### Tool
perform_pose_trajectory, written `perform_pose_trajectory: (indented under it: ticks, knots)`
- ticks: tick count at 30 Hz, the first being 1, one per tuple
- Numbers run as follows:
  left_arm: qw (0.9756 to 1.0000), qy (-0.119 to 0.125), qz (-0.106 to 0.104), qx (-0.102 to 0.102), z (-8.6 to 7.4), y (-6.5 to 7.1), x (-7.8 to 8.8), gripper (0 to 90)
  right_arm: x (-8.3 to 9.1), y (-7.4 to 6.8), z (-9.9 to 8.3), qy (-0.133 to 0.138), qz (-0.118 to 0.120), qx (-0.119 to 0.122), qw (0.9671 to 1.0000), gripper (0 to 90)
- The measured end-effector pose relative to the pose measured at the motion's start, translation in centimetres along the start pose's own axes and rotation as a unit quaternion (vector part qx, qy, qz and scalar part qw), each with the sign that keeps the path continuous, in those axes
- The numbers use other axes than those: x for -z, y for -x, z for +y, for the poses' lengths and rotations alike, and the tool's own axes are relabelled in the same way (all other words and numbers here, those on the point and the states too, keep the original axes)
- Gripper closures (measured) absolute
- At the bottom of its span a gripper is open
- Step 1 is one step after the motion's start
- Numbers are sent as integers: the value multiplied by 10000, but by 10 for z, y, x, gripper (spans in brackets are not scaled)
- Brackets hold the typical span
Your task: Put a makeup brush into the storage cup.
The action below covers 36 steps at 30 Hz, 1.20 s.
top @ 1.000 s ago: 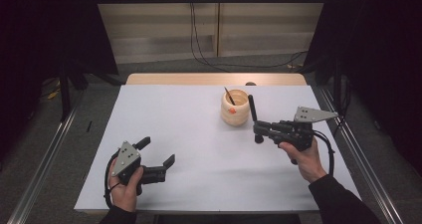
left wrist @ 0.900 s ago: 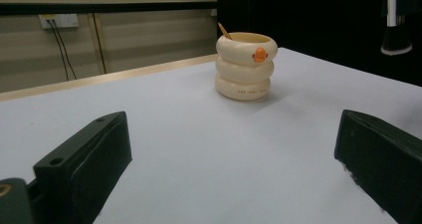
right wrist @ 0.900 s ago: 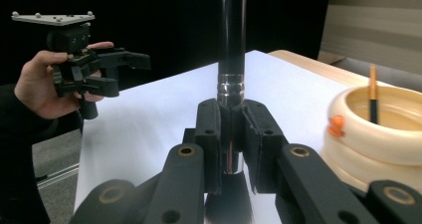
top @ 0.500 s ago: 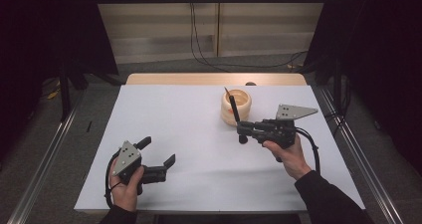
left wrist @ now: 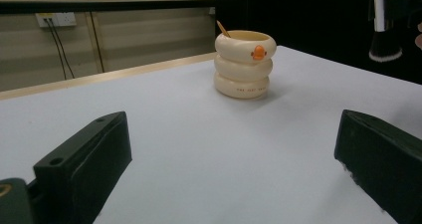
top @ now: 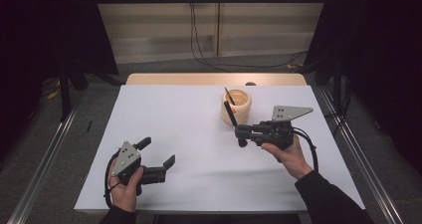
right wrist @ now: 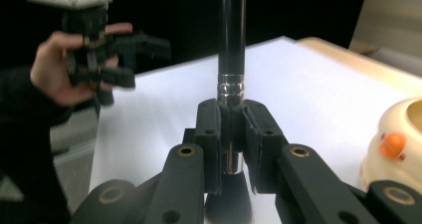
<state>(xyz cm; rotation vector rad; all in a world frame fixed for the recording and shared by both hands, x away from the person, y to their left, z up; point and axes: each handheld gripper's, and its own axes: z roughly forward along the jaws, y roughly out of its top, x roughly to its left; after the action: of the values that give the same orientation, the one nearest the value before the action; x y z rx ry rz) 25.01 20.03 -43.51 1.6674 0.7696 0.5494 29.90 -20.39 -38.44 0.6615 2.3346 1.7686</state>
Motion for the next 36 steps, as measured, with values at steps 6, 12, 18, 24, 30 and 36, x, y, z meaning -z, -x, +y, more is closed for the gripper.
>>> perform_pose_trajectory:
  ticks: [6, 12, 18, 24, 30, 36]
  knots:
    - [10000, -5, -3, 5, 0, 0, 0, 13, -6, -1, 1, -485, 121, 126, 9987, 781]
    - [10000, -11, -3, 6, 0, 0, 0, 13, -8, -6, 7, -1104, 53, 386, 9931, 781]
    - [10000, -30, -6, -24, 0, -1, 0, 13, -11, -5, 8, -1566, 110, 367, 9869, 781]
    - [10000, -48, -17, -38, 0, -1, 0, 13, -15, -5, 8, -2034, 82, 472, 9779, 781]
    - [10000, -60, 1, -27, 0, 0, -1, 13, -16, -4, 11, -2372, 57, 556, 9698, 781]
    - [10000, -57, -18, -19, 0, -1, -1, 13, -18, 0, 11, -2733, 76, 582, 9601, 781]
